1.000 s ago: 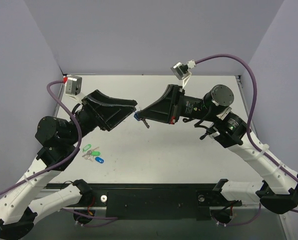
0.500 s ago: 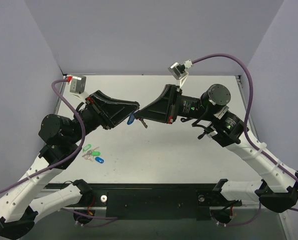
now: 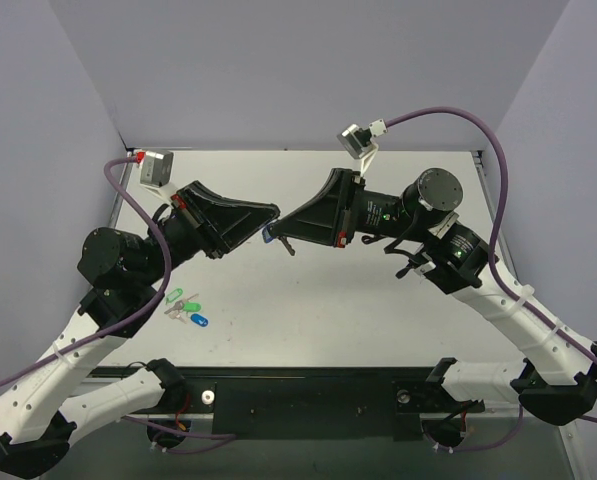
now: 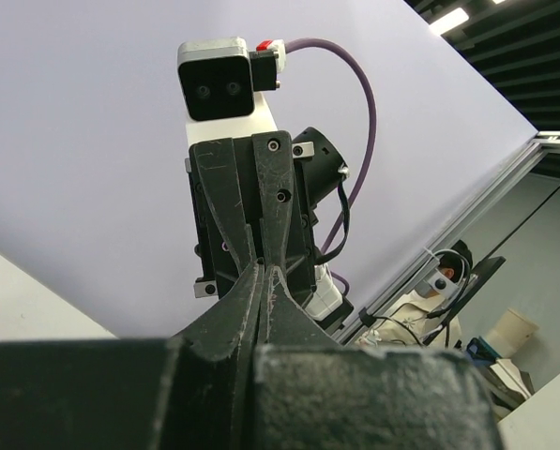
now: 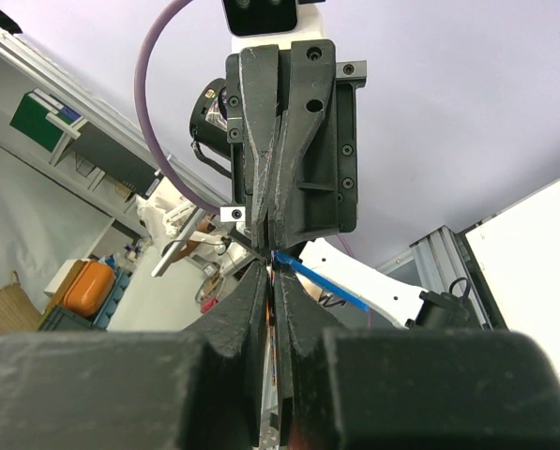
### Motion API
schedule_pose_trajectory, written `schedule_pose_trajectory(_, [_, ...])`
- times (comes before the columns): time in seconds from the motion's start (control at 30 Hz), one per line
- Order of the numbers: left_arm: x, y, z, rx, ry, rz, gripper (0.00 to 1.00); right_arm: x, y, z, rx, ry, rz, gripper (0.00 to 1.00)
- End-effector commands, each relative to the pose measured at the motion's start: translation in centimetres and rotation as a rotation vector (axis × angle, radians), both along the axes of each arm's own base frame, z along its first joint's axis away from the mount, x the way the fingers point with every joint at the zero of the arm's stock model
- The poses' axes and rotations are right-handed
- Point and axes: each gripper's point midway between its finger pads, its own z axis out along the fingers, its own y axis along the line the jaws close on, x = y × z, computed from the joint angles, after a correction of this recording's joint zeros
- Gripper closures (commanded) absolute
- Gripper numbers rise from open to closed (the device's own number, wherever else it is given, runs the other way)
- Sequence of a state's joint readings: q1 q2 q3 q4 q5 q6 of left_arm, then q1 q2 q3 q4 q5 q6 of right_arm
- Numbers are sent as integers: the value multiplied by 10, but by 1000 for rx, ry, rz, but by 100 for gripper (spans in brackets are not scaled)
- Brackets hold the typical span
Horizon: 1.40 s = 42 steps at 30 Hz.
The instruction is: Remove the keys from the keyring
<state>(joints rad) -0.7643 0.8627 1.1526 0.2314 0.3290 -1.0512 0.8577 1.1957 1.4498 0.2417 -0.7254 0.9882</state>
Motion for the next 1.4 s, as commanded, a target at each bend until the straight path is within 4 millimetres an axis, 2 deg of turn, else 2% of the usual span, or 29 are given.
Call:
schedule_pose_trajectory(0.0, [-20, 2, 13, 8, -76, -63, 100, -5, -6, 28, 91, -70, -6, 100])
schedule_pose_trajectory(0.1, [-27, -2, 11, 62, -101, -97, 100, -7, -7, 25, 85, -63, -3, 100])
schedule_pose_trajectory(0.13, [-30, -4, 5, 97, -95, -121, 100, -7, -7, 25, 86, -62, -4, 100])
schedule_pose_trajectory(0.17, [-34, -3, 9, 104, -117, -129, 100, -7, -7, 23, 83, -58, -3, 100])
schedule_pose_trajectory(0.2, [-36, -8, 1, 144, -102, -160, 100, -8, -8, 23, 84, -55, 1, 100])
schedule_pose_trajectory(0.3, [-47, -7, 4, 187, -153, -199, 100, -9, -8, 20, 78, -48, 6, 100])
schedule_pose_trajectory(0.33, [-47, -11, -6, 230, -127, -221, 100, -10, -8, 20, 78, -47, 10, 100])
schedule_pose_trajectory(0.43, [-55, -11, -7, 256, -152, -262, 100, -10, -7, 18, 72, -43, 17, 100])
schedule_pose_trajectory(0.87, [-67, -18, -11, 311, -185, -378, 100, -17, -6, 14, 58, -37, 47, 100])
schedule_pose_trajectory(1.03, [-62, -18, -11, 311, -168, -352, 100, -17, -6, 12, 51, -33, 48, 100])
schedule_pose_trajectory(1.07, [-59, -18, -9, 307, -161, -333, 95, -16, -6, 11, 49, -31, 48, 100])
schedule_pose_trajectory(1.1, [-59, -16, -5, 297, -167, -326, 80, -17, -6, 12, 51, -34, 48, 100])
schedule_pose_trajectory(1.17, [-56, -15, -1, 290, -162, -306, 60, -17, -6, 11, 50, -33, 48, 100])
schedule_pose_trajectory(1.2, [-56, -13, 4, 280, -170, -293, 56, -16, -6, 11, 50, -33, 47, 100])
schedule_pose_trajectory(1.27, [-52, -10, 10, 269, -166, -252, 38, -17, -6, 11, 49, -33, 48, 100])
schedule_pose_trajectory(1.3, [-49, -9, 12, 265, -165, -231, 21, -17, -7, 12, 50, -34, 45, 100])
schedule_pose_trajectory(1.37, [-42, -4, 15, 247, -157, -168, 20, -17, -7, 12, 52, -36, 45, 100])
